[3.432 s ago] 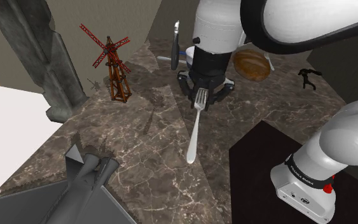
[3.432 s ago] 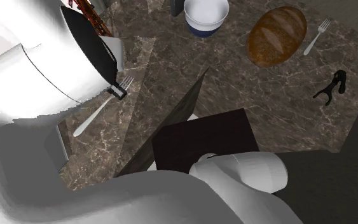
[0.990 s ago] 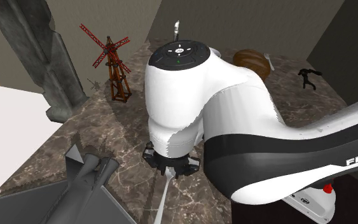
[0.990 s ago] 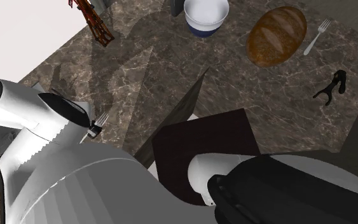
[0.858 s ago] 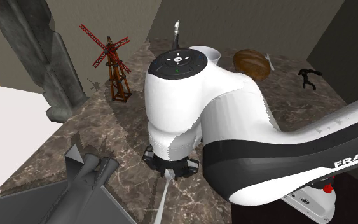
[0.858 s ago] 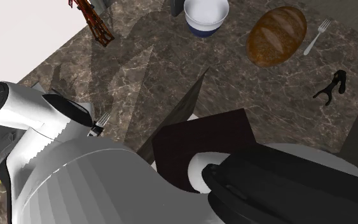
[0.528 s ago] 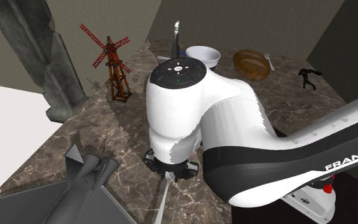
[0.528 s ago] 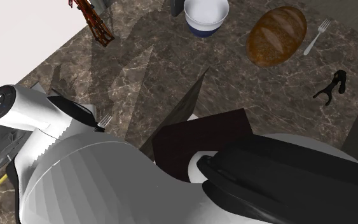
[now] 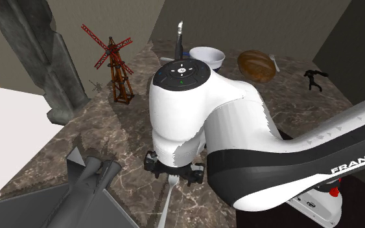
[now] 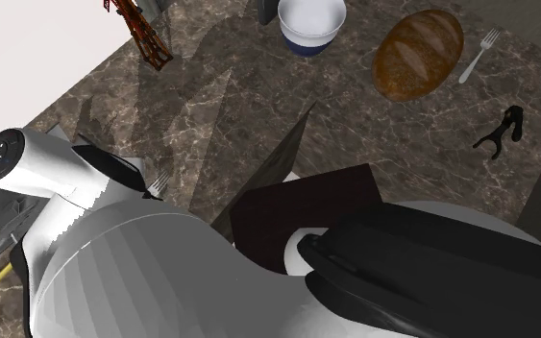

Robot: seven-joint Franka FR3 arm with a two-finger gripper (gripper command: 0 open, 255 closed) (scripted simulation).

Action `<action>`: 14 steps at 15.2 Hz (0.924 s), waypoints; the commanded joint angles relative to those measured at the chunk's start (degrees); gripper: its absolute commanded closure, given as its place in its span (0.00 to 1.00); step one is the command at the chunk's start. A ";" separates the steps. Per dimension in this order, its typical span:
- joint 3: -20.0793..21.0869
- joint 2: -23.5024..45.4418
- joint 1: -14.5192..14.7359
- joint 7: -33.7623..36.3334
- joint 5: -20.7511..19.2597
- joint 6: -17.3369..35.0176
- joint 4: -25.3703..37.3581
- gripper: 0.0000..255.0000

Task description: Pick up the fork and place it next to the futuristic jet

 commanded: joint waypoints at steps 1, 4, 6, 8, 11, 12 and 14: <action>0.00 0.00 0.00 0.00 0.00 0.00 0.00 0.00; -7.11 -3.13 6.37 -2.02 2.58 -4.49 1.75 0.00; -11.19 -5.73 9.56 -3.48 4.35 -8.49 3.56 0.00; -11.19 -5.76 9.56 -3.50 4.37 -8.50 3.56 0.00; -11.18 -5.74 9.54 -3.49 4.36 -8.49 3.56 0.00; -11.18 -5.74 9.54 -3.49 4.36 -8.49 3.56 0.00; -11.18 -5.74 9.54 -3.49 4.36 -8.49 3.56 0.00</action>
